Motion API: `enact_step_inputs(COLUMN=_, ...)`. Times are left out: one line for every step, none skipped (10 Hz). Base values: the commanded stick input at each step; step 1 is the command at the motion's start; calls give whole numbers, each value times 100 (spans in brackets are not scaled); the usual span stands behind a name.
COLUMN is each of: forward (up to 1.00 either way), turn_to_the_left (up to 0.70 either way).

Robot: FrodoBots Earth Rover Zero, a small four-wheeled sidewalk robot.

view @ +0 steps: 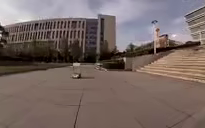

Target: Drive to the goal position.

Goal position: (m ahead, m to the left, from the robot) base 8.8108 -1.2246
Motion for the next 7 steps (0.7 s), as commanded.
enact_step_inputs(forward=70, turn_to_the_left=14)
enact_step_inputs(forward=70, turn_to_the_left=14)
enact_step_inputs(forward=70, turn_to_the_left=14)
enact_step_inputs(forward=70, turn_to_the_left=14)
enact_step_inputs(forward=70, turn_to_the_left=14)
enact_step_inputs(forward=70, turn_to_the_left=14)
enact_step_inputs(forward=70, turn_to_the_left=14)
